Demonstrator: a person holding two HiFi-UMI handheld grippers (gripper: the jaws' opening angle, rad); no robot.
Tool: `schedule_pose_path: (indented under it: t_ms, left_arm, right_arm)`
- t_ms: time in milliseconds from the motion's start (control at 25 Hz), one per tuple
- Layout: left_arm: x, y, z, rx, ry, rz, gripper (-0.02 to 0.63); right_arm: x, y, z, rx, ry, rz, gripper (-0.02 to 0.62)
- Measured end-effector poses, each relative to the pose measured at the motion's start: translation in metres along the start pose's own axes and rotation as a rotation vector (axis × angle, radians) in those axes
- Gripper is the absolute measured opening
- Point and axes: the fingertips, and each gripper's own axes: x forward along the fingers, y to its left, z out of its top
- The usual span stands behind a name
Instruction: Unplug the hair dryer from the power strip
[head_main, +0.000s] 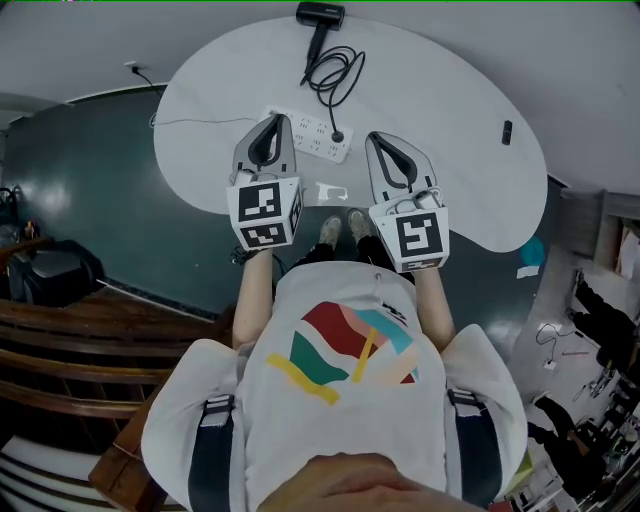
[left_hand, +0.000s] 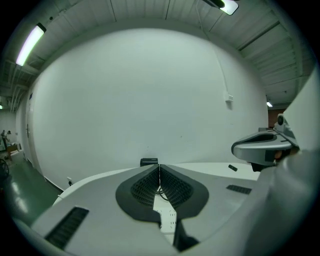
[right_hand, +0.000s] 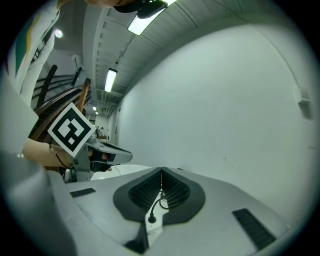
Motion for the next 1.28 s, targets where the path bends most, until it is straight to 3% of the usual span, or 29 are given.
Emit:
schedule_pose_path:
  t_ms: [320,640,800,1040,1280]
  left_arm:
    - [0.038,0.016,-0.047,0.000,0.159,-0.006,0.017]
    - [0.073,0.012,-0.137,0.036,0.407,-0.101,0.115]
    - [0.085,0.009,-0.166,0.053,0.495,-0.136,0.117]
    - [0.094,0.003,-0.191,0.107,0.549,-0.155,0.151]
    - [0.094,0.007,-0.195,0.033,0.561,-0.187,0.166]
  right_arm:
    - [0.004,-0.011,-0.007,-0.002,0.030,0.011,0.009]
    - [0.000,-0.017,-0.030,0.042,0.083,0.021,0.009]
    - [0.003,-0.015,-0.038,0.045,0.108,0.042,0.009]
    - [0.004,-0.004,-0.047,0.049,0.133,0.079,0.011]
    - [0.010,0.001,-0.051,0.042,0.140,0.134,0.011]
